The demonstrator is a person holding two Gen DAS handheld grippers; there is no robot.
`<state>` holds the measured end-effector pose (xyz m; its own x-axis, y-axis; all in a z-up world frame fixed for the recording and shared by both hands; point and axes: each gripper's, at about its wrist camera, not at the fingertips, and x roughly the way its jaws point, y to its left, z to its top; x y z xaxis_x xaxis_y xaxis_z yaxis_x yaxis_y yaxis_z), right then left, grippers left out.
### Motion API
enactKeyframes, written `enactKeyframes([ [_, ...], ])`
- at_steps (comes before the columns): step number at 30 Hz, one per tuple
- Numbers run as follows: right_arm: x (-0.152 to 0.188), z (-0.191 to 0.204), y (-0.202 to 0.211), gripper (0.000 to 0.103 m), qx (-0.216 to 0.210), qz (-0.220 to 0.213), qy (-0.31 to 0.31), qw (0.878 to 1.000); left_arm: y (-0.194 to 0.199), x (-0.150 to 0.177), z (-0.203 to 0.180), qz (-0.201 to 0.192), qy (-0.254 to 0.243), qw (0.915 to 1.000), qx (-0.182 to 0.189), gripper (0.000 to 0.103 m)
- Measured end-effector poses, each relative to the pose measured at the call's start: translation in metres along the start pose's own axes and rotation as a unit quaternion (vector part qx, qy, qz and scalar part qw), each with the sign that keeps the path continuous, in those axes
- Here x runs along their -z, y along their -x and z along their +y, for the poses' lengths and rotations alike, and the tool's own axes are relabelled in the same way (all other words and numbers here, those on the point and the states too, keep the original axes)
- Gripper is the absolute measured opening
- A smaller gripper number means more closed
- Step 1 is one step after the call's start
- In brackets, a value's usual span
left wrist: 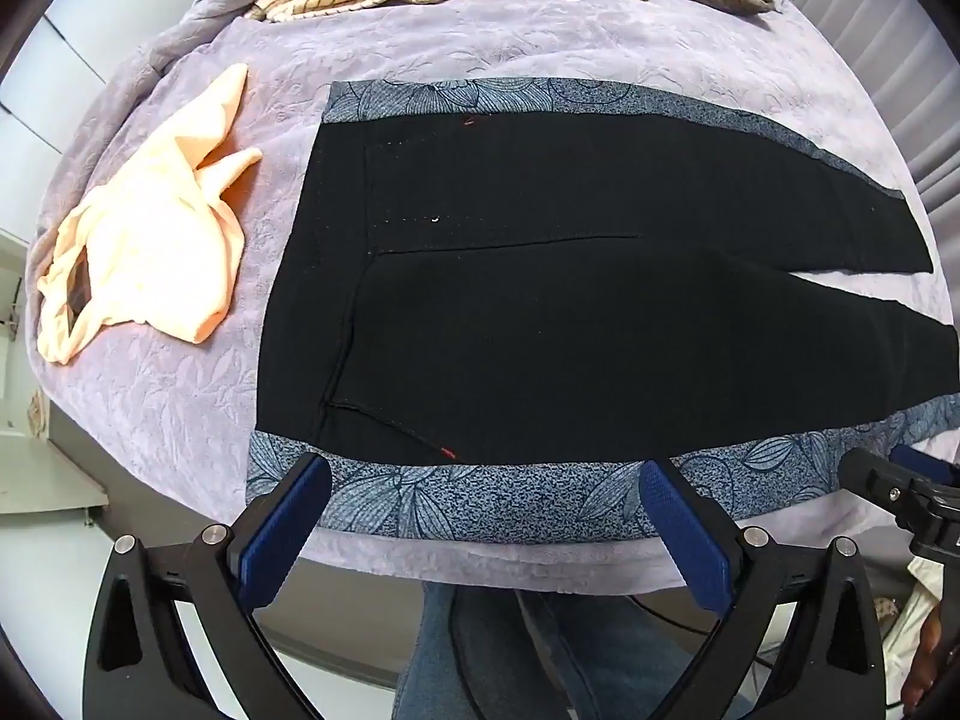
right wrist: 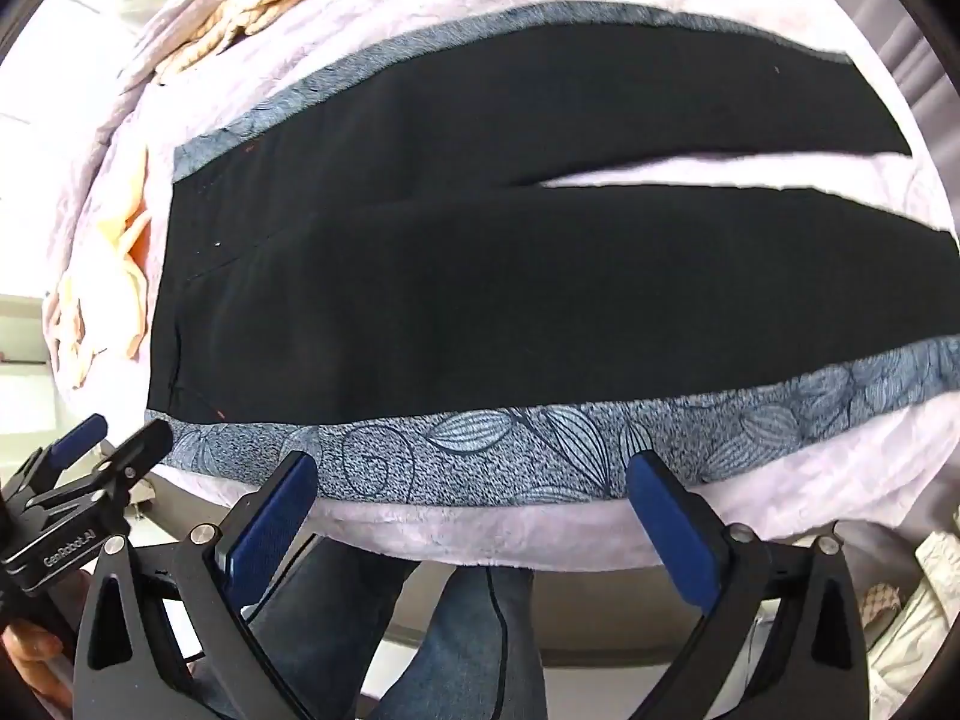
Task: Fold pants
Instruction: 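Move both grippers toward the grey patterned cuffs of the black trousers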
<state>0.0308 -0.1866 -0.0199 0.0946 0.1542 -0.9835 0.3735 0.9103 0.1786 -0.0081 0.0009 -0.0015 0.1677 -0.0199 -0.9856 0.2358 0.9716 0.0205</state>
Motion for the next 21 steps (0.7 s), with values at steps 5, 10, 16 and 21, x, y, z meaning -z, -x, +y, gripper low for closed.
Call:
enactKeyframes([
  [5, 0.006, -0.004, 0.002, 0.103, 0.007, 0.002, -0.011, 1.0, -0.003, 0.004, -0.004, 0.013, -0.004, 0.9999, 0.005, 0.103],
  [10, 0.005, -0.011, 0.001, 0.103, 0.008, 0.006, -0.013, 1.0, -0.002, 0.004, -0.008, 0.016, -0.003, 0.9999, 0.003, 0.103],
  [16, 0.005, -0.014, 0.002, 0.103, 0.01, 0.007, -0.012, 1.0, -0.004, 0.003, -0.008, 0.023, -0.005, 0.9997, -0.001, 0.103],
  [21, 0.009, -0.016, 0.001, 0.103, 0.01, 0.009, -0.018, 1.0, -0.005, 0.004, -0.012, 0.026, -0.008, 0.9996, -0.005, 0.103],
])
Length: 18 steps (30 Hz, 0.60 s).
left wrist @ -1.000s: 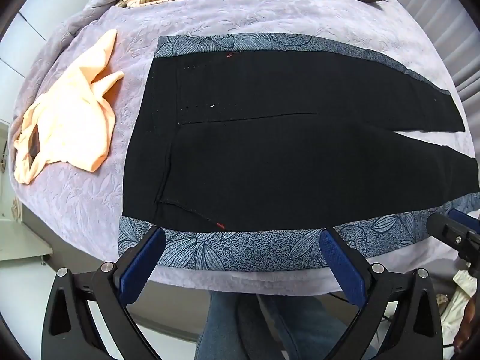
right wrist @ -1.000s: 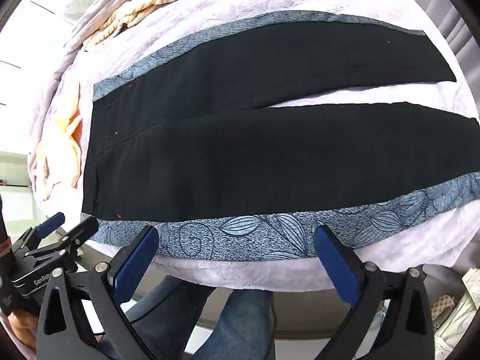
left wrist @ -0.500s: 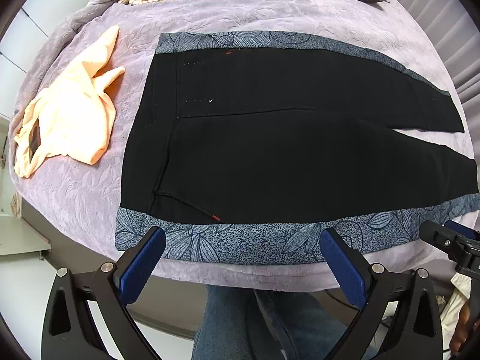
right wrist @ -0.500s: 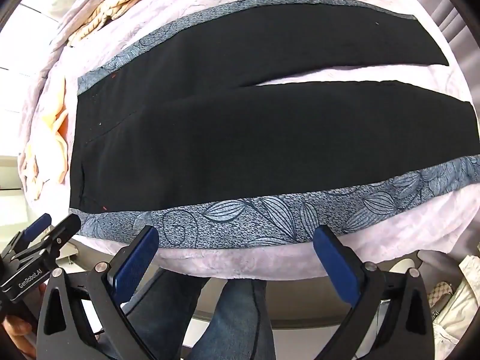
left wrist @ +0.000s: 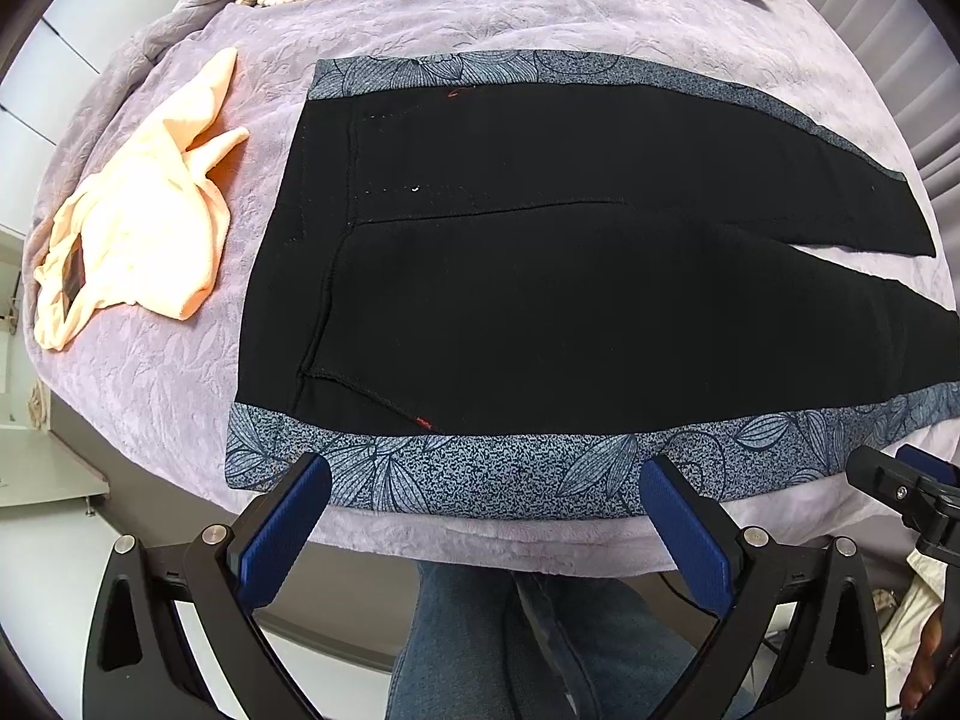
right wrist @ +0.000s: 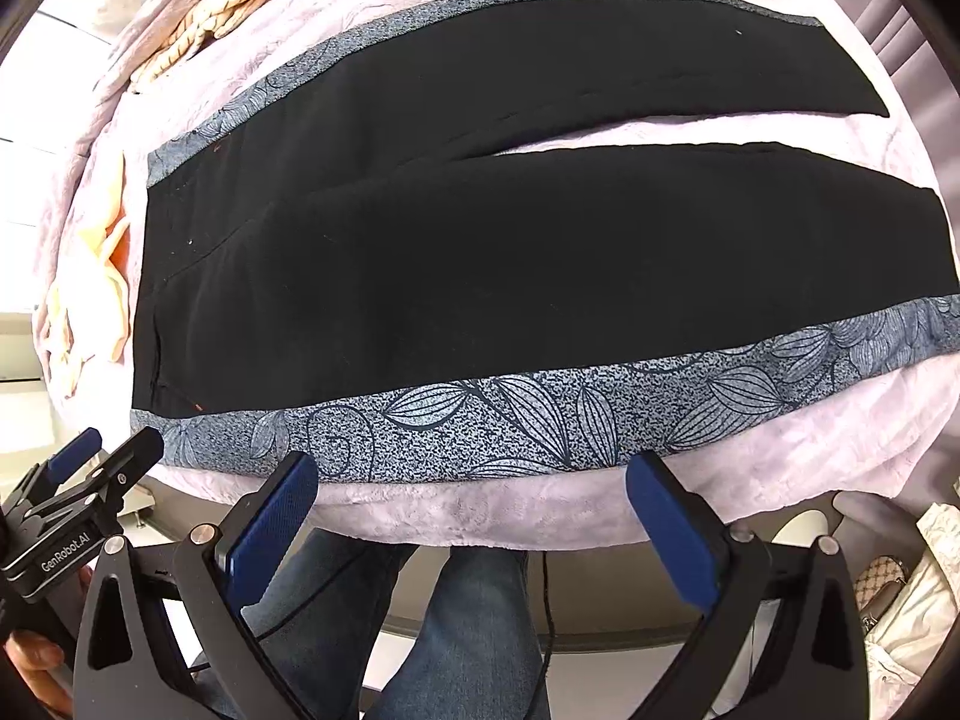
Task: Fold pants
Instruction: 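Move both grippers toward the grey patterned cuffs of the black trousers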
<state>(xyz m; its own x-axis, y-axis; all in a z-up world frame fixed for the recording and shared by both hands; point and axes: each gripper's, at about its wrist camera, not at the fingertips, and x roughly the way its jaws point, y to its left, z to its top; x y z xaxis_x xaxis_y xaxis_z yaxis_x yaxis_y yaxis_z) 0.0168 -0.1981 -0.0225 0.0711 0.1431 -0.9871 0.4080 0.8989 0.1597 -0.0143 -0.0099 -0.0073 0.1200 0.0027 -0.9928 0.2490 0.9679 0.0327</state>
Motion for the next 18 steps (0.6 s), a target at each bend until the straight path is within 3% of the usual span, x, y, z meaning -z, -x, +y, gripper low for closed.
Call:
enactKeyframes([
  [18, 0.0098, -0.0031, -0.0063, 0.103, 0.0, 0.002, -0.004, 1.0, -0.004, 0.0045, -0.0028, 0.007, 0.001, 1.0, -0.002, 0.103],
])
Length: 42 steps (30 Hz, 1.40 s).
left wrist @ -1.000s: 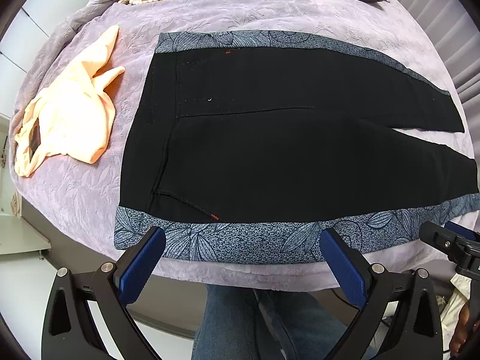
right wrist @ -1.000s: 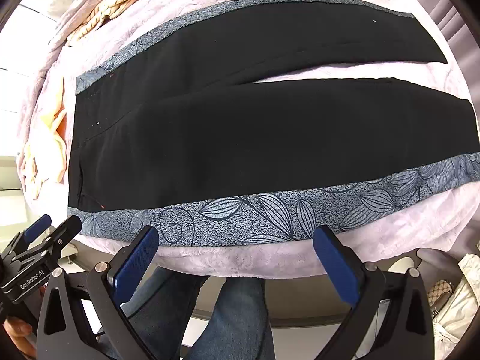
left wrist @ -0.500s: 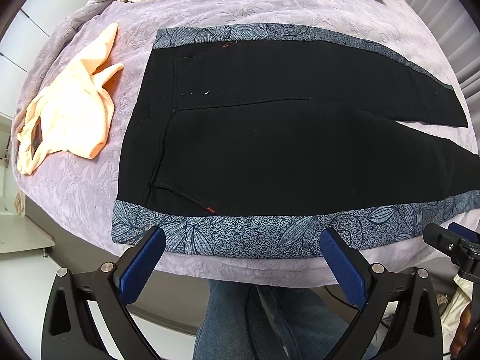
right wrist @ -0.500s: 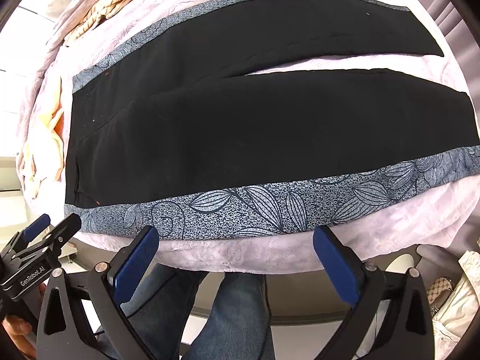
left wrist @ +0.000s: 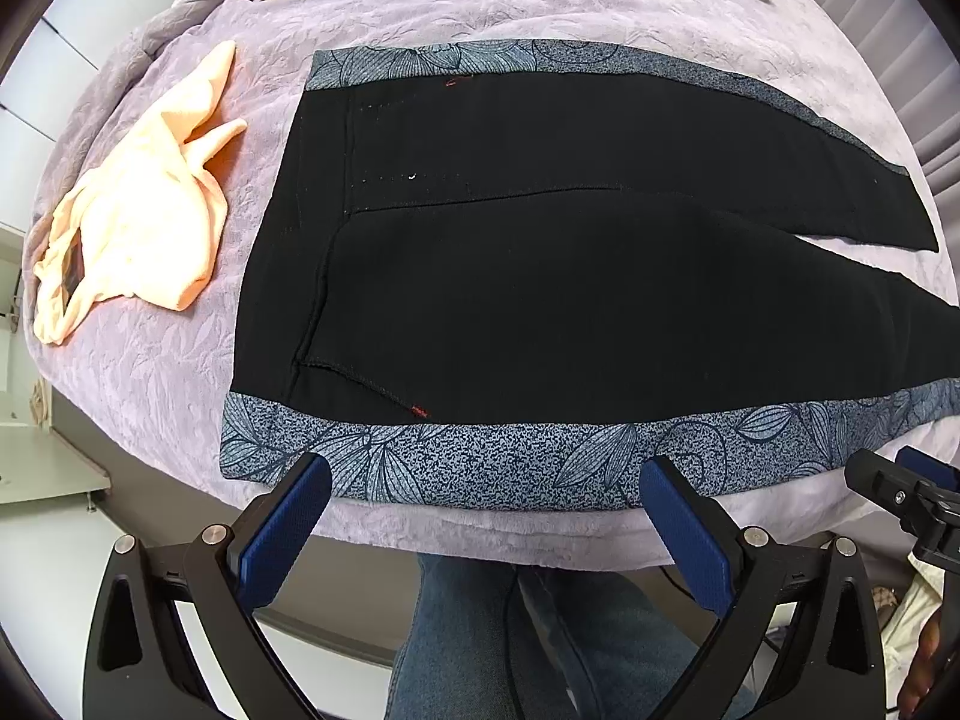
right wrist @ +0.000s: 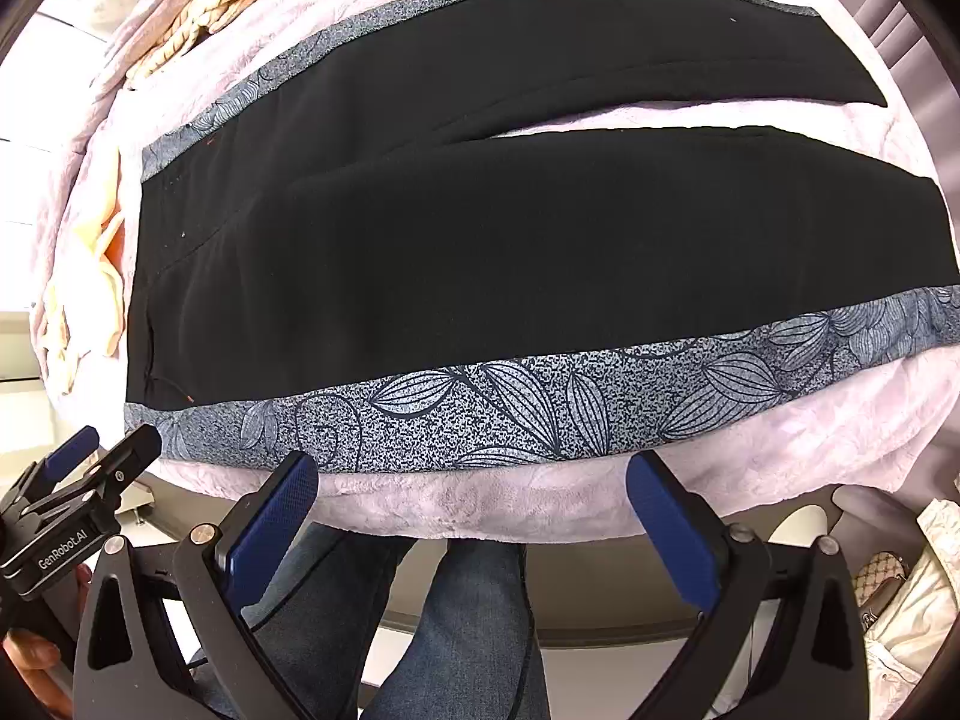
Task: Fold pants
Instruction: 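Move both grippers toward the grey patterned cuffs of the black trousers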
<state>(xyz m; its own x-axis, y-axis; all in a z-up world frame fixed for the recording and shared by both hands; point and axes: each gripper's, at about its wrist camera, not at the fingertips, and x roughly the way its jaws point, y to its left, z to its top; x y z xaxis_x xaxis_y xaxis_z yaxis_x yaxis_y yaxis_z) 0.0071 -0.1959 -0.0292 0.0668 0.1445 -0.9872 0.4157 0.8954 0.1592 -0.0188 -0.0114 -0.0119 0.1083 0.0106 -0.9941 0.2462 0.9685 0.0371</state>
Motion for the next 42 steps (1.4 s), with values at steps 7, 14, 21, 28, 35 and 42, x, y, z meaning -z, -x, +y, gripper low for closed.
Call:
enactKeyframes([
  [7, 0.006, 0.002, -0.004, 0.103, 0.001, 0.004, 0.001, 1.0, -0.002, 0.004, 0.0, 0.002, 0.0, 1.0, 0.0, 0.103],
  [14, 0.008, 0.002, -0.005, 0.103, 0.001, 0.004, 0.003, 1.0, -0.005, 0.009, 0.004, 0.007, 0.001, 1.0, 0.0, 0.103],
  [21, 0.015, 0.007, -0.01, 0.103, 0.002, 0.006, 0.004, 1.0, -0.009, 0.016, 0.007, 0.012, 0.007, 0.9999, -0.003, 0.103],
  [28, 0.017, 0.011, -0.013, 0.103, 0.004, 0.008, 0.01, 1.0, -0.008, 0.019, 0.006, 0.012, 0.01, 0.9999, -0.004, 0.103],
  [35, 0.019, 0.011, -0.017, 0.103, 0.004, 0.01, 0.008, 1.0, -0.013, 0.027, 0.009, 0.015, 0.016, 0.9997, -0.006, 0.103],
  [42, 0.023, 0.01, -0.019, 0.103, 0.004, 0.009, 0.002, 1.0, -0.014, 0.028, 0.011, 0.014, 0.012, 0.9998, -0.008, 0.103],
])
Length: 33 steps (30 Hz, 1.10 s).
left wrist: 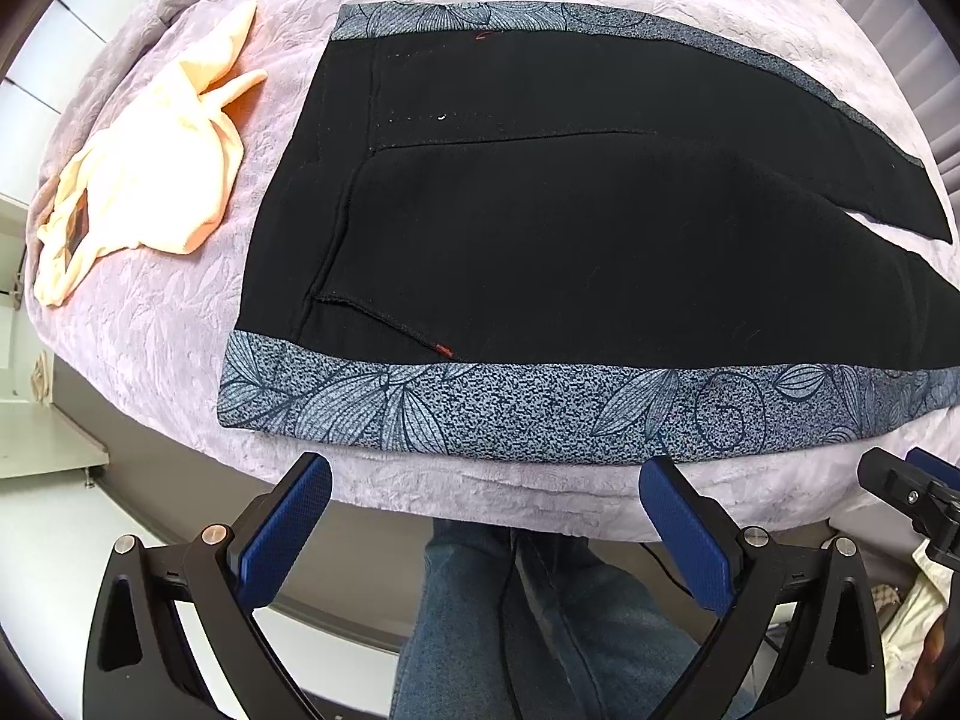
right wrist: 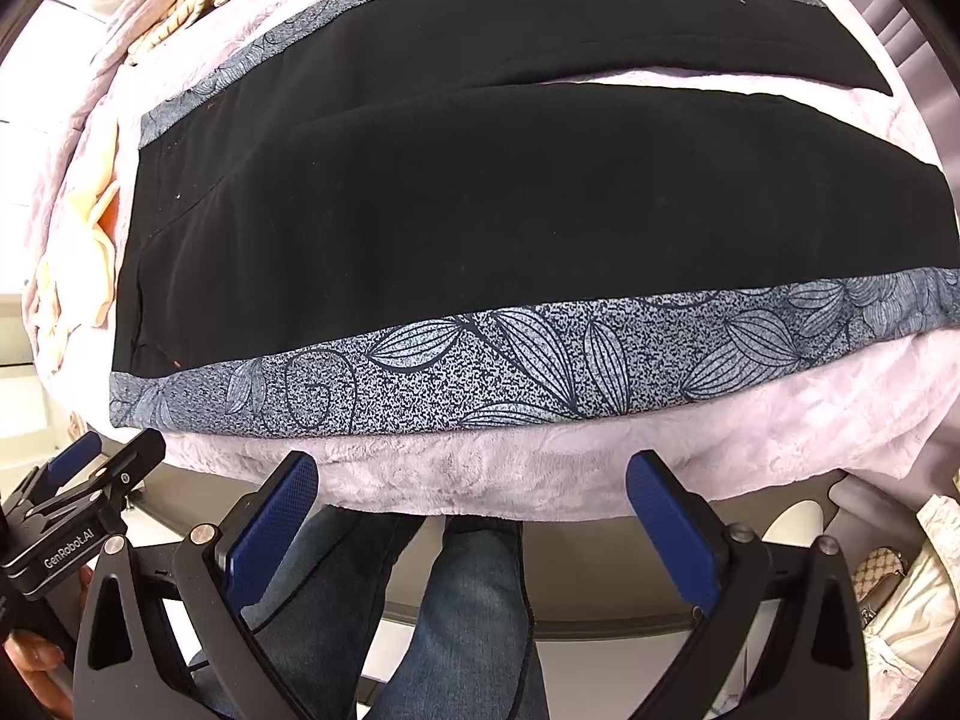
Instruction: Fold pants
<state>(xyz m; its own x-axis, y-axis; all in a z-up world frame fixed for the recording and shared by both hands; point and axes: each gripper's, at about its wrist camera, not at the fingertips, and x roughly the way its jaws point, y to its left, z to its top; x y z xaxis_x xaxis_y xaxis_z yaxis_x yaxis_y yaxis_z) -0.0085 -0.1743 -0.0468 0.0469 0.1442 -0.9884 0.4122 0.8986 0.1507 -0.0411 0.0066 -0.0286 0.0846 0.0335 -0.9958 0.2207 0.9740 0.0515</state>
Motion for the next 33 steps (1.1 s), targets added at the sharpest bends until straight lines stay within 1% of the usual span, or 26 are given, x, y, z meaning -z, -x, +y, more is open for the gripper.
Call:
enactKeyframes([
  [7, 0.003, 0.002, -0.004, 0.103, 0.0, 0.001, -0.008, 1.0, -0.006, -0.001, 0.011, 0.002, 0.002, 1.0, 0.004, 0.103],
  [12, 0.005, 0.012, -0.013, 0.103, 0.0, 0.001, -0.009, 1.0, -0.019, 0.0, 0.02, 0.007, -0.005, 1.0, 0.002, 0.103],
  [18, 0.006, 0.024, -0.024, 0.103, -0.009, -0.013, -0.013, 1.0, -0.027, 0.003, 0.034, 0.0, -0.014, 0.9999, 0.004, 0.103],
  [19, 0.006, 0.026, -0.027, 0.103, -0.011, -0.013, -0.016, 1.0, -0.028, 0.003, 0.035, -0.001, -0.014, 0.9999, 0.005, 0.103],
  [22, 0.008, 0.03, -0.03, 0.103, -0.037, -0.015, -0.032, 0.999, -0.034, 0.003, 0.042, 0.001, -0.018, 0.9998, 0.004, 0.103],
  [24, 0.01, 0.034, -0.032, 0.103, -0.046, -0.019, -0.04, 0.998, -0.037, 0.003, 0.047, 0.004, -0.018, 0.9998, 0.005, 0.103],
  [33, 0.017, 0.043, -0.042, 0.103, -0.054, -0.017, -0.051, 0.997, -0.043, 0.004, 0.059, 0.005, -0.017, 0.9998, 0.01, 0.103],
])
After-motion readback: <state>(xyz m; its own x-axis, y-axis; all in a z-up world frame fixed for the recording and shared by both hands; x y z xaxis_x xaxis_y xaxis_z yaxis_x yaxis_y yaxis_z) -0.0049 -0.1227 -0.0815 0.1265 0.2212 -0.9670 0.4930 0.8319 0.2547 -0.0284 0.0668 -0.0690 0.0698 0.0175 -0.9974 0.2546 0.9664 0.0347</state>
